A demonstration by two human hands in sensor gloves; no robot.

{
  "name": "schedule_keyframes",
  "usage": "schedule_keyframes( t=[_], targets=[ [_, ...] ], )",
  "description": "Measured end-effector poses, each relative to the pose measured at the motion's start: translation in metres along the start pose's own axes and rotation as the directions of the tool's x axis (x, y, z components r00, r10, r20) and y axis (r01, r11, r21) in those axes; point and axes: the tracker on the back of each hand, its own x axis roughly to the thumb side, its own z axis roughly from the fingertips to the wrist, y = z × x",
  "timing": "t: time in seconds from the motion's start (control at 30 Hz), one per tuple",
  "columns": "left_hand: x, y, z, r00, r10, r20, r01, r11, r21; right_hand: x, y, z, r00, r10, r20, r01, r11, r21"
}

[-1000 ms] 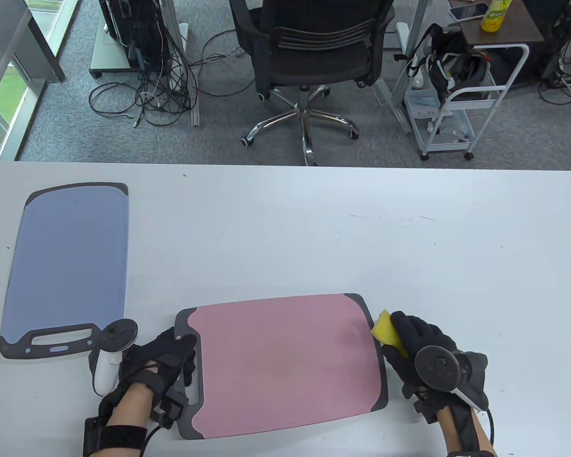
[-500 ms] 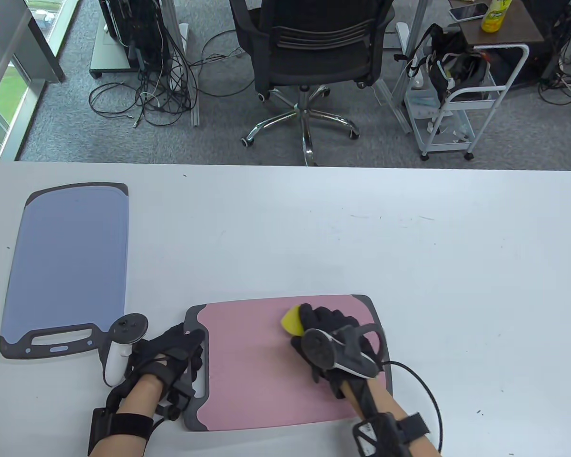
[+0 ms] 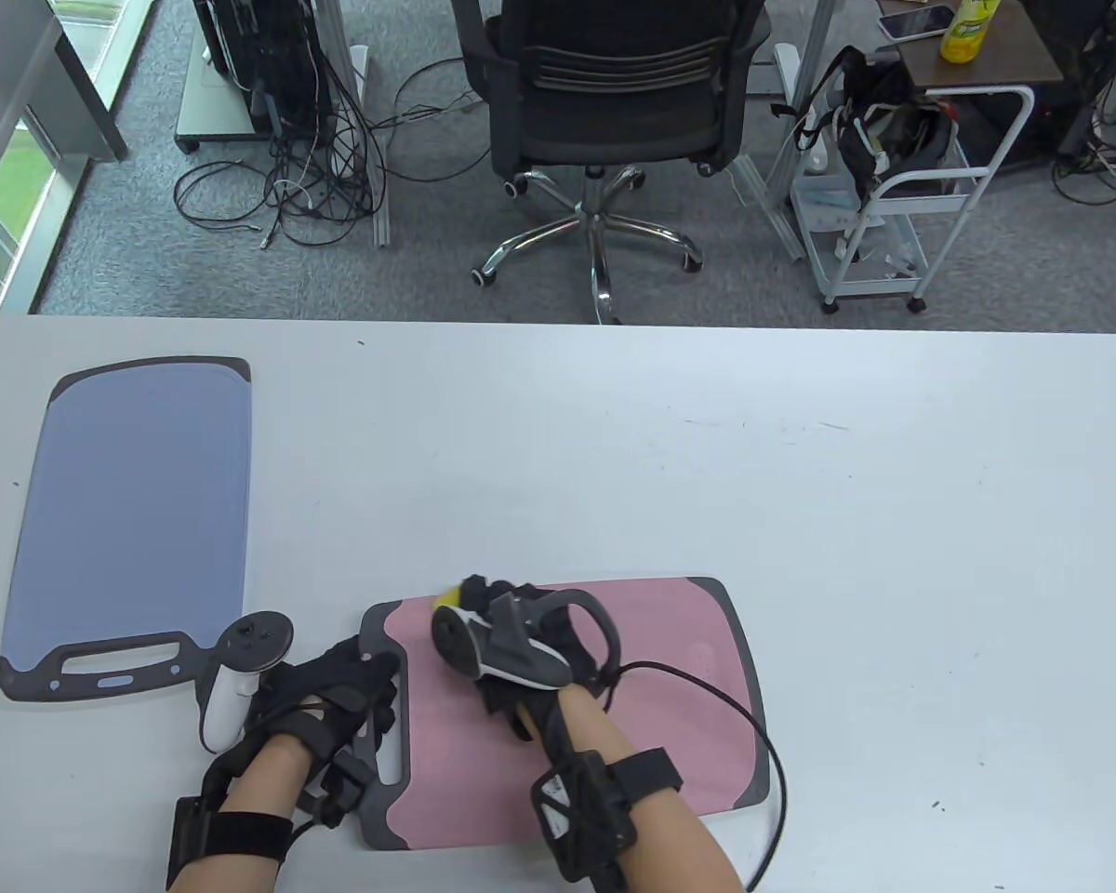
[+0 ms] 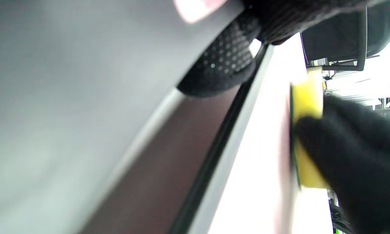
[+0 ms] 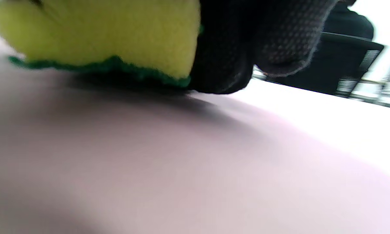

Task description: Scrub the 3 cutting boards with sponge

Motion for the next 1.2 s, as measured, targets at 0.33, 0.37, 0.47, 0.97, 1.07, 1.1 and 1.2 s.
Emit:
schedule_keyframes(
  t=[0.33,0.37,0.47,0.97,1.07,1.1,1.2],
  targets=[
    [0.008,-0.002,-0.004,0.999,-0.030,-0.043,0.031,0.999,0.016,-0.198,0.058,0.098,0.886,-0.168,-0.431,0.174,0.984,-0.025],
    [0.011,-0.004,-0.004,0.997,-0.053,-0.053,0.055,0.998,0.041,-0.190,0.056,0.095,0.899,-0.162,-0.407,0.171,0.985,-0.014],
    [0.015,-0.005,-0.004,0.992,-0.081,-0.092,0.088,0.993,0.077,-0.151,0.045,0.079,0.949,0.008,-0.315,-0.001,1.000,0.023],
    [0.008,-0.005,-0.004,0.999,0.003,-0.034,-0.001,0.998,0.065,0.044,-0.002,0.048,0.978,-0.087,0.189,0.098,0.994,-0.048],
    [0.007,-0.005,-0.004,1.000,0.009,-0.025,-0.007,0.998,0.069,-0.023,0.010,0.060,0.999,-0.007,0.052,0.009,0.999,-0.035],
    [0.007,-0.006,-0.004,1.000,0.013,-0.020,-0.012,0.997,0.072,-0.049,0.014,0.067,1.000,-0.004,-0.013,0.004,1.000,-0.023],
    [0.007,-0.006,-0.004,1.000,0.011,-0.022,-0.009,0.997,0.073,-0.138,0.035,0.098,0.960,-0.036,-0.276,0.054,0.997,0.058]
  ],
)
